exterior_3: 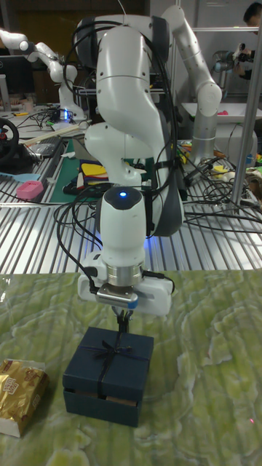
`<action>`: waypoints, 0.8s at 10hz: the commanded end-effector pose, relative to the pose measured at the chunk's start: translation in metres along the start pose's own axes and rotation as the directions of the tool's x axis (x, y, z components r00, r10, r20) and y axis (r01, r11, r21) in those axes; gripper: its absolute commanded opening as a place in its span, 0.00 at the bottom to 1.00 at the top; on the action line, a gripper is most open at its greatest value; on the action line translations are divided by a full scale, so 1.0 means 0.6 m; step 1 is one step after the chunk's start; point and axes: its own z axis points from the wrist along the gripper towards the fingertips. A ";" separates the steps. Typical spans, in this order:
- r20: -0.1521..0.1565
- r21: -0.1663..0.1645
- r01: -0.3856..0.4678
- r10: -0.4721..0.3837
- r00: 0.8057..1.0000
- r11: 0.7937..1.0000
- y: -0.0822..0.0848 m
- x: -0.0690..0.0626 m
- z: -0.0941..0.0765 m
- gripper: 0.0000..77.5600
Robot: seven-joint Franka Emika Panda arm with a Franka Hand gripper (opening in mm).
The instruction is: Slide the outer casing onto the gift box
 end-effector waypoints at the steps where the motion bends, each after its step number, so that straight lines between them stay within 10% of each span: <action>1: 0.023 -0.003 -0.004 0.004 1.000 1.000 0.006 -0.012 -0.003 0.00; 8: 0.030 -0.007 -0.003 0.003 1.000 1.000 0.017 -0.033 -0.010 0.00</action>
